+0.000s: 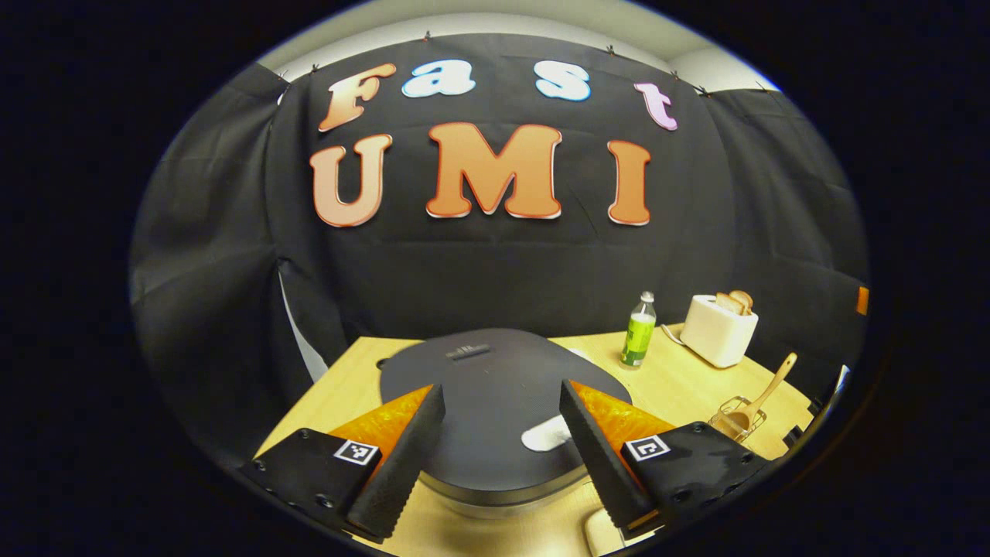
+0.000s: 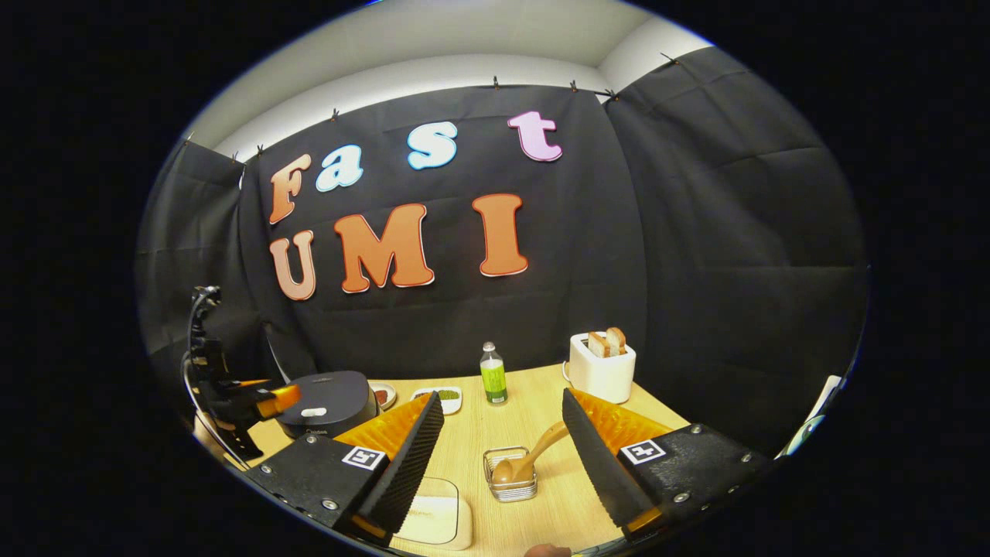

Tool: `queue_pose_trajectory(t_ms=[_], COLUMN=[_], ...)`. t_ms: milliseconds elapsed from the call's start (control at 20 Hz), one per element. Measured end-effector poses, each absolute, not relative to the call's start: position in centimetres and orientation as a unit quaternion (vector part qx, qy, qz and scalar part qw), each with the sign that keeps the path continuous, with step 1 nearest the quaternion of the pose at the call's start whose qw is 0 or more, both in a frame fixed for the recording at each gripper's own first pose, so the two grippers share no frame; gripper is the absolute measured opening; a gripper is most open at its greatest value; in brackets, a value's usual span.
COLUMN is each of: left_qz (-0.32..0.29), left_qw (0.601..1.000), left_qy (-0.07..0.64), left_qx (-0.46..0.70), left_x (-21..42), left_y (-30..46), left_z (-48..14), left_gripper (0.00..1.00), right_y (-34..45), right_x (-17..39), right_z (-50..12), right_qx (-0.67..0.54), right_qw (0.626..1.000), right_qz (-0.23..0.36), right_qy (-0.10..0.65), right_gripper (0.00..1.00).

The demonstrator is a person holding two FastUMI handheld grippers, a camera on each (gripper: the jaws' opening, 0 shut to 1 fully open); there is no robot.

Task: Close the left gripper, press the button to open the rice cooker; take a wooden spoon from the chopstick holder with the right hand, scoop a spoonful of rice and pour it into the rice cooker, then put the wooden spoon back into the chopstick holder.

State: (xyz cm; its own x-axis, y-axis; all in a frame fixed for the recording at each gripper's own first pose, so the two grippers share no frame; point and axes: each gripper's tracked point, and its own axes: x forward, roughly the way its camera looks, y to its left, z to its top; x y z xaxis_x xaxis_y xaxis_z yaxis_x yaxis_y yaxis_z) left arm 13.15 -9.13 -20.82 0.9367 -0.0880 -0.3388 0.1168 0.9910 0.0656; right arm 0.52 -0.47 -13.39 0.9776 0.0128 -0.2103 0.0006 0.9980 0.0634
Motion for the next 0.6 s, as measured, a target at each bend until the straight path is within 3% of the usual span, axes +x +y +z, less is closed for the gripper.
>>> queue_pose_trajectory(t_ms=[250,350,600], left_qz=[0.007,0.025,0.038], left_qw=[0.992,0.993,0.995], left_qy=[0.119,0.102,0.075], left_qx=[0.046,0.061,0.058], left_x=[11.6,10.0,6.0], left_y=[-0.4,2.4,6.4], left_z=[-8.9,-5.5,-0.9], left_gripper=[1.00,0.94,0.98], right_y=[-0.7,-0.6,-0.3], right_x=[1.4,1.5,1.5], right_z=[-8.4,-6.2,-1.6], right_qx=[0.015,0.009,-0.001], right_qw=[0.997,0.998,1.000], right_qz=[0.000,-0.001,-0.006], right_qy=[0.074,0.059,0.030], right_gripper=[0.95,0.95,0.95])
